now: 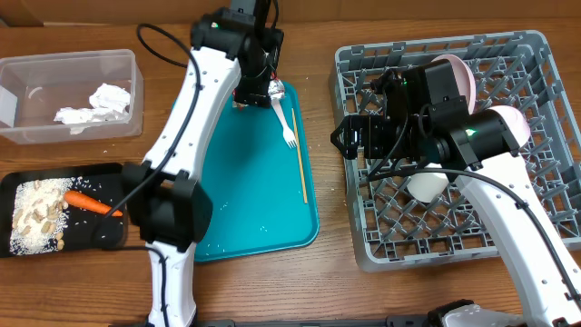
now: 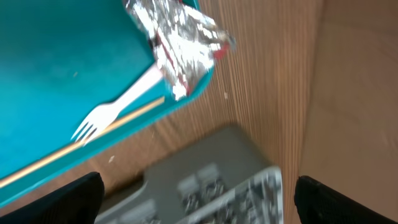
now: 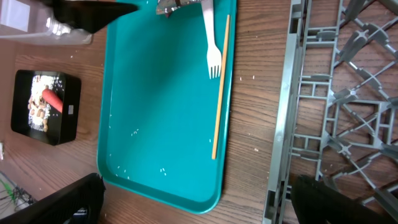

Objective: Sort waste into correct bins and load items into the dishwasher rack
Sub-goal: 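Reach the left gripper back to the tray and grasp the foil wrapper, then carry the foil wrapper left and drop it into the clear bin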

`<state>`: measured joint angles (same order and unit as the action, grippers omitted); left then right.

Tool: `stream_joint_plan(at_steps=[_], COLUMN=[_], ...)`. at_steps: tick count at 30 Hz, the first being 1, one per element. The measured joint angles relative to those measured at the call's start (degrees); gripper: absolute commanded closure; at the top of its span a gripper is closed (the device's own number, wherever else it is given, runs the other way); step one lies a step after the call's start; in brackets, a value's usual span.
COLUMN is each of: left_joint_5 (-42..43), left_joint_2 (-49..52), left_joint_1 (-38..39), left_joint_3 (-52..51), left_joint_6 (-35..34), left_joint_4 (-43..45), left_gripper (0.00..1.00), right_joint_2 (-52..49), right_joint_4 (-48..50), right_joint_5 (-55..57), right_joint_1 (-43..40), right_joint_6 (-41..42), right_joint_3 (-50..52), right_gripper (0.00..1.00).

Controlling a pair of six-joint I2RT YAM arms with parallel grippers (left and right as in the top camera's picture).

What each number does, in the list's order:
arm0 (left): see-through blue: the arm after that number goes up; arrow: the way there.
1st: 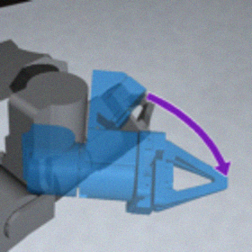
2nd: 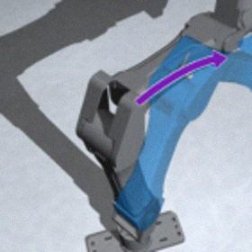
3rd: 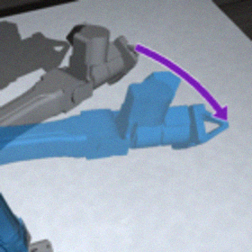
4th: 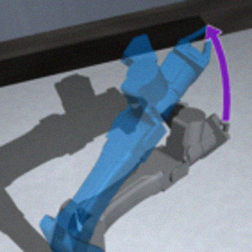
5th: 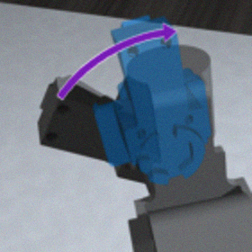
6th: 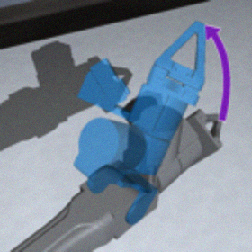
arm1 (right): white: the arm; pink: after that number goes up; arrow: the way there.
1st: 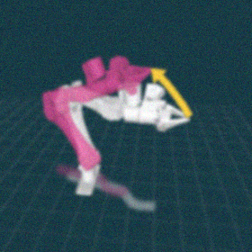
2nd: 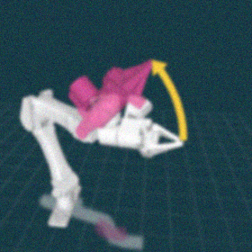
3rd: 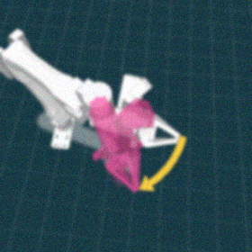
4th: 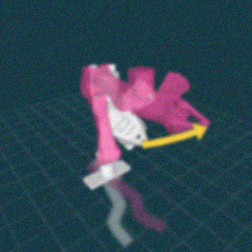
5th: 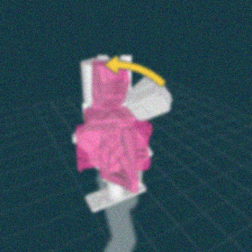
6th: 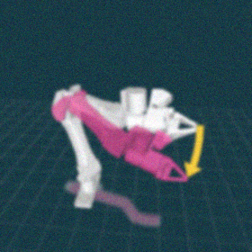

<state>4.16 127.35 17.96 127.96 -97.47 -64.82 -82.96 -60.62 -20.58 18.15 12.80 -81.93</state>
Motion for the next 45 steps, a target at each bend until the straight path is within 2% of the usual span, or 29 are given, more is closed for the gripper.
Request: stream_joint_plan(at_steps=[4, 11, 17, 32, 35, 38, 42, 44, 45], left_joint_5=[-1.0, -1.5, -1.9, -1.8, -1.5, -1.2, -0.5, 0.0, 0.3], left_joint_2=[5.2, 11.0, 12.6, 15.3, 15.3, 15.3, 15.3, 15.3, 15.3], left_joint_1=[-0.8, -4.3, -7.0, -6.7, -6.7, -6.7, -6.7, -6.7, -6.7], left_joint_3=[0.0, -0.1, -0.1, -0.1, -0.1, -0.1, -0.1, -0.1, -0.1], left_joint_6=[-2.0, -3.3, -3.3, -3.3, -3.3, -2.8, -2.7, -2.7, -2.7], left_joint_4=[2.7, 2.6, 2.7, 4.1, 4.2, 4.3, 4.2, 4.2, 4.2], left_gripper=[0.00, 0.00, 0.00, 0.01, 0.14, 0.33, 0.40, 0.49, 0.50], right_joint_2=[0.0, 0.0, 0.0, 0.0, 0.0, 0.0, 0.0, 0.0, 0.0], right_joint_4=[0.0, 0.0, 0.0, 0.0, 0.0, 0.0, 0.0, 0.0, 0.0], right_joint_5=[0.0, 0.0, 0.0, 0.0, 0.0, 0.0, 0.0, 0.0, 0.0], right_joint_1=[0.0, 0.0, 0.0, 0.0, 0.0, 0.0, 0.0, 0.0, 0.0], right_joint_6=[0.0, 0.0, 0.0, 0.0, 0.0, 0.0, 0.0, 0.0, 0.0], right_joint_3=[0.0, 0.0, 0.0, 0.0, 0.0, 0.0, 0.0, 0.0, 0.0], right_gripper=[0.00, 0.00, 0.00, 0.00, 0.00, 0.00, 0.00, 0.00, 0.00])
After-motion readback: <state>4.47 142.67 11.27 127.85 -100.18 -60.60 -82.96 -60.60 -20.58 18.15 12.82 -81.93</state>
